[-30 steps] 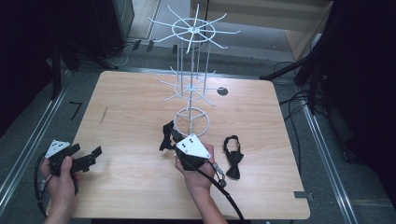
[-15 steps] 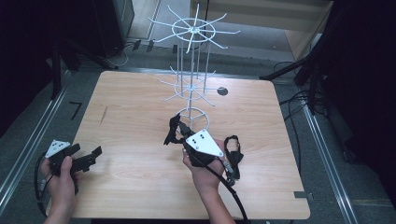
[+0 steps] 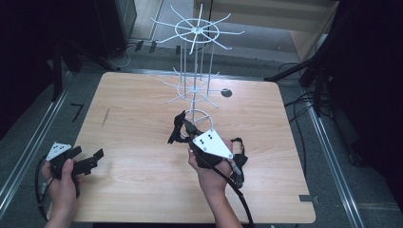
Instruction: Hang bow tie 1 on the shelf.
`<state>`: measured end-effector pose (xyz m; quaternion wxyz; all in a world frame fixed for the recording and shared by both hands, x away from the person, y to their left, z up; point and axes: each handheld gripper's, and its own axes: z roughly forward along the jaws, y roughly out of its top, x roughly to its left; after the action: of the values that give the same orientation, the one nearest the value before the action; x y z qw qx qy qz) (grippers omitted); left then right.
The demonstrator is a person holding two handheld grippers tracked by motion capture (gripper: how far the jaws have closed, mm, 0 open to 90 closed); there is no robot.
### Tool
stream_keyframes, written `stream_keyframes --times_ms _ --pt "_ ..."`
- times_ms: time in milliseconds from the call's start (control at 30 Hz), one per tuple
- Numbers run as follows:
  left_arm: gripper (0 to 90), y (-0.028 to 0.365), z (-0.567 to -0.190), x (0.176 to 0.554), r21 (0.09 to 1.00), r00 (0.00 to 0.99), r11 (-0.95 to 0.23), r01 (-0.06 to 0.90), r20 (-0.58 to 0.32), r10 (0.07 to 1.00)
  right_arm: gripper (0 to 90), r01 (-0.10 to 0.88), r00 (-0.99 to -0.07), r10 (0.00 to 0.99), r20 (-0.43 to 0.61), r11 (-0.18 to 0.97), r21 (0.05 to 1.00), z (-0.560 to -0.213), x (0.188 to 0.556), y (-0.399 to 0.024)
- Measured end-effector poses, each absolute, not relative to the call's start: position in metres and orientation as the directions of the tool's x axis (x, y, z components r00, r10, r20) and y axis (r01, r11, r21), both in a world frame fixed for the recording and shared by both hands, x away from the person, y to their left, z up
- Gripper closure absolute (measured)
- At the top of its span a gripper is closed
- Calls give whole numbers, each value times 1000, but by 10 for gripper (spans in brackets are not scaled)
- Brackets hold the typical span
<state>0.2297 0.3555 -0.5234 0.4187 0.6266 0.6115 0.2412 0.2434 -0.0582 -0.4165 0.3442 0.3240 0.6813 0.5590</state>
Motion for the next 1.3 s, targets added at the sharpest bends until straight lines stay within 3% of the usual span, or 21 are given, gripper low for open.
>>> stream_keyframes --times_ms 1300 --pt "82 356 -523 230 819 136 97 565 -209 968 900 47 -541 834 -105 155 987 -389 257 -67"
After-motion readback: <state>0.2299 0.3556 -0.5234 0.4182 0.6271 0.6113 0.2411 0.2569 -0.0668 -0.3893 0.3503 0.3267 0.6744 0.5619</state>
